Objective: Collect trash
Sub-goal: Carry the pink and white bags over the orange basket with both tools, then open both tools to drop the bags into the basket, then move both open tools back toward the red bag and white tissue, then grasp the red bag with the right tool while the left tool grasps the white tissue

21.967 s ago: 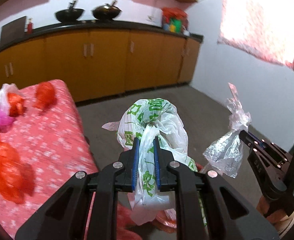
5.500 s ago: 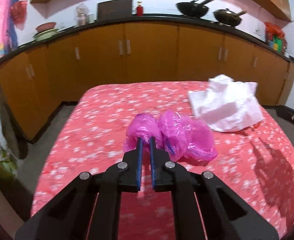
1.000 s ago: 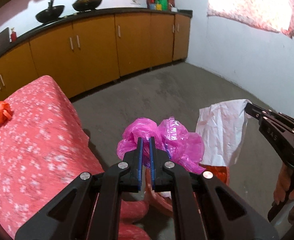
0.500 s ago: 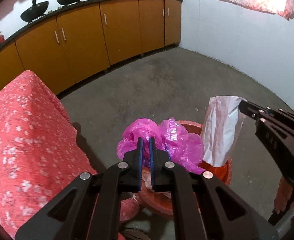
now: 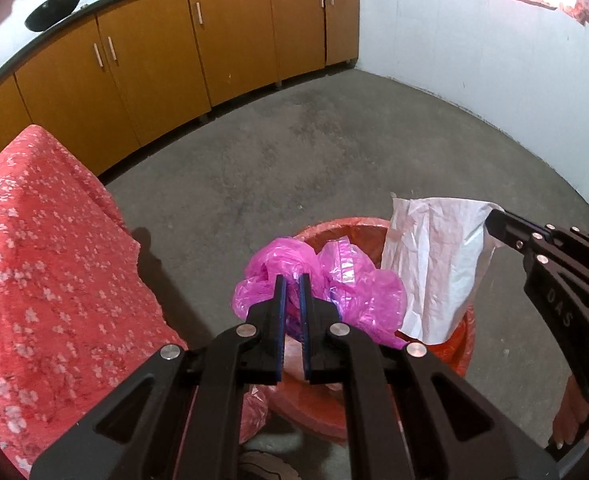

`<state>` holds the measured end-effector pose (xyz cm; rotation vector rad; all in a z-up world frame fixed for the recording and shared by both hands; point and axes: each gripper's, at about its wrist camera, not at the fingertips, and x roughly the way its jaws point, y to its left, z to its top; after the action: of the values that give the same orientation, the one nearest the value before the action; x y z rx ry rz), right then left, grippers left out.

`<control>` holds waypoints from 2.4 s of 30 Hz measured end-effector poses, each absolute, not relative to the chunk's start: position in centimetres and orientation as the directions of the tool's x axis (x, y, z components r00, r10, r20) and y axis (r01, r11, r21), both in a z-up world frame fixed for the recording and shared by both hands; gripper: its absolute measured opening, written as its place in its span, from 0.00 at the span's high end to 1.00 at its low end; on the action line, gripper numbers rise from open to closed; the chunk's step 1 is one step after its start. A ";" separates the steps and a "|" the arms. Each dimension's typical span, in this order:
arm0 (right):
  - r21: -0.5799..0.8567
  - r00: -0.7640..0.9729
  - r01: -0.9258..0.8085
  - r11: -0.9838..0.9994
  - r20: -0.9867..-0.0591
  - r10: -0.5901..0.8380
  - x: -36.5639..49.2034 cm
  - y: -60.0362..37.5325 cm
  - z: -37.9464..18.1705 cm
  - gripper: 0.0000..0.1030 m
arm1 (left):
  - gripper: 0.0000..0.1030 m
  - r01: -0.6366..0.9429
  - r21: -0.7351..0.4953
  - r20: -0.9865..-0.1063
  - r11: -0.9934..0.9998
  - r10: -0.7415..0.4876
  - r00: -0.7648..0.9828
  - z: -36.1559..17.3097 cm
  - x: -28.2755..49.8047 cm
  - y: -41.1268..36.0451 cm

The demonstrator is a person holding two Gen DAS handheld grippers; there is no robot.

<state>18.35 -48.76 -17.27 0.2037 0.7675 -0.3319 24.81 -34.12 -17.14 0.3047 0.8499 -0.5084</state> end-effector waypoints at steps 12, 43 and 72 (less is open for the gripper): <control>0.078 0.659 0.366 0.927 -0.726 -0.198 18.4 -48.9 -17.9 0.88 | 0.83 0.526 0.021 -0.784 0.850 -0.313 0.536 -17.7 25.7 -33.9; 0.121 0.822 0.025 0.992 -0.567 0.049 24.2 -33.2 -3.6 0.54 | 0.44 -0.097 0.082 -0.588 0.992 0.127 0.799 -2.6 26.9 0.3; 0.032 0.778 -0.280 0.960 -0.578 0.246 29.9 -11.6 -0.5 0.54 | 0.98 -0.256 -0.028 -0.732 0.966 0.155 0.664 -8.7 30.5 18.1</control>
<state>29.94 -11.56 -0.49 -0.0564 0.6170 0.2843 30.53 18.10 -8.68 -0.1323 0.8129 0.2333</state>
